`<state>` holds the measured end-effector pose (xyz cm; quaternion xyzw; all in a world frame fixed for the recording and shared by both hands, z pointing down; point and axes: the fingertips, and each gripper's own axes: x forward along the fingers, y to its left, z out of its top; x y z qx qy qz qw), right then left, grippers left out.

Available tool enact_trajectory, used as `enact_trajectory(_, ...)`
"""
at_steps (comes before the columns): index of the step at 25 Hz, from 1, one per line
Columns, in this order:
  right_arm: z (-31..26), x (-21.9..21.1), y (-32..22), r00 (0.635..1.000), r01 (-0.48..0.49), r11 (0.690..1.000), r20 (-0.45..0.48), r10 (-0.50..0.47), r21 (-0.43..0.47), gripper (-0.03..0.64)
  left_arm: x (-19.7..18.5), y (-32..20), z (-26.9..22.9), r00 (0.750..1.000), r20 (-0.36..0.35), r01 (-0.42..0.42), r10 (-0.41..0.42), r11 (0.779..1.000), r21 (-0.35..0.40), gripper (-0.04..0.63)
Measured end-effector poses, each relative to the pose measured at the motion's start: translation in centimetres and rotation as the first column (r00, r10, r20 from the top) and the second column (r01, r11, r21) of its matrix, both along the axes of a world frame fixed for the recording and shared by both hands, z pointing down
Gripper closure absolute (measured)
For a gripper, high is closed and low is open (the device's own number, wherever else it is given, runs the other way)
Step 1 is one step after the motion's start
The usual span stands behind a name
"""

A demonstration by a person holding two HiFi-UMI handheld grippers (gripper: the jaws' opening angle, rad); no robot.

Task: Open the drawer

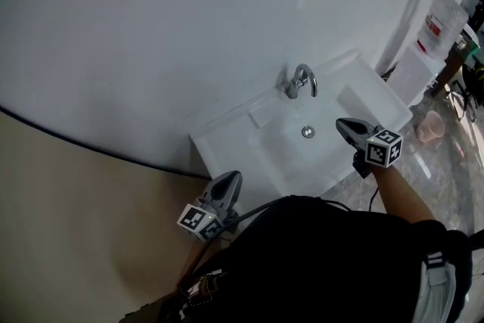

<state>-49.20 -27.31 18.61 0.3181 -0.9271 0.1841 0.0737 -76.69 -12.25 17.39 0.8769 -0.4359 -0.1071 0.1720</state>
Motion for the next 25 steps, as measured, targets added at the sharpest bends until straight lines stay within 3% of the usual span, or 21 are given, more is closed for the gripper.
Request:
enact_trajectory(7,1.5,9.7,-2.7,0.996,-0.078,0.997,0.051,0.078,-0.007,0.614,7.4,-3.0,-1.4,0.996,0.077,-0.042,0.041,0.999,0.004,0.594)
enact_trajectory(16,5.2,26.0,-5.7,0.973,-0.202,0.979,0.107,0.204,-0.023,0.614,22.5,-7.8,0.9,0.980,0.123,-0.143,0.153,0.986,-0.086,0.594)
enact_trajectory(20,8.7,33.2,-5.8,0.957,-0.270,0.961,0.094,0.275,-0.060,0.614,30.5,-9.3,4.0,0.951,0.133,-0.256,0.280,0.951,-0.173,0.594)
enact_trajectory(25,13.6,40.8,-6.2,0.944,-0.317,0.945,0.068,0.322,-0.079,0.614,40.9,-10.0,8.9,0.889,0.138,-0.393,0.436,0.883,-0.255,0.594)
